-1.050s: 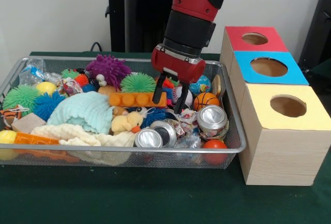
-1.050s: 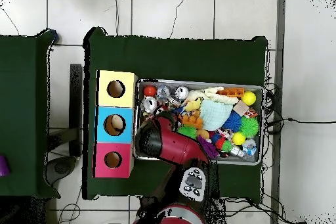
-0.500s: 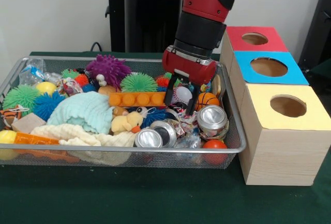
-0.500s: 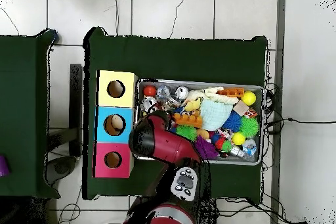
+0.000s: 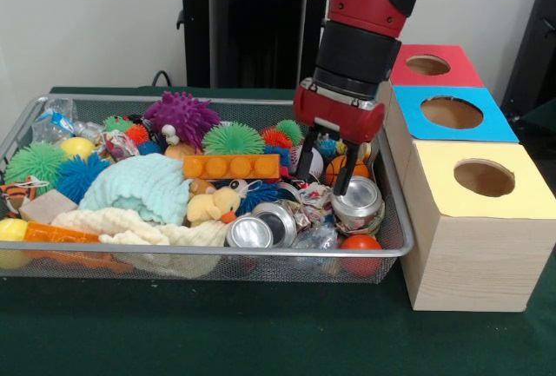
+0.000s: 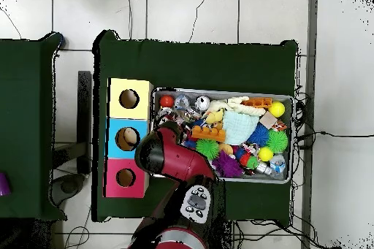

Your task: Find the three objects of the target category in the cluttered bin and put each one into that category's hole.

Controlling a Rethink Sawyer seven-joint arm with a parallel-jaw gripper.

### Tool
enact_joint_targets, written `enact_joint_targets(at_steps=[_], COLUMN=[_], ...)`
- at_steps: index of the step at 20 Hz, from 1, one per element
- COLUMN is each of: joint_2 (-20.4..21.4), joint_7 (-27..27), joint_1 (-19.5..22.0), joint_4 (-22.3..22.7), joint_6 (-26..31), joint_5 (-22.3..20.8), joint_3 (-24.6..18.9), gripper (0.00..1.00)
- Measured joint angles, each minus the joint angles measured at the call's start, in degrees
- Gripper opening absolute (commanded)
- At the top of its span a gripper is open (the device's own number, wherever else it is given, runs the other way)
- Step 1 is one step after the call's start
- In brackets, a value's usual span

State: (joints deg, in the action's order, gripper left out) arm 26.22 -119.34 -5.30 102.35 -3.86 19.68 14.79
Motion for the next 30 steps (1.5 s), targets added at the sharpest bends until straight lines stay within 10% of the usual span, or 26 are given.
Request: enact_joint_targets(at_steps=[30], joint_2=[-5.8], joint_7=[0.0], joint_1=[-0.9], joint_4=[-2.0], joint_6=[-4.1], joint_5=[5.8], joint_3=[0.7], gripper=[1.0])
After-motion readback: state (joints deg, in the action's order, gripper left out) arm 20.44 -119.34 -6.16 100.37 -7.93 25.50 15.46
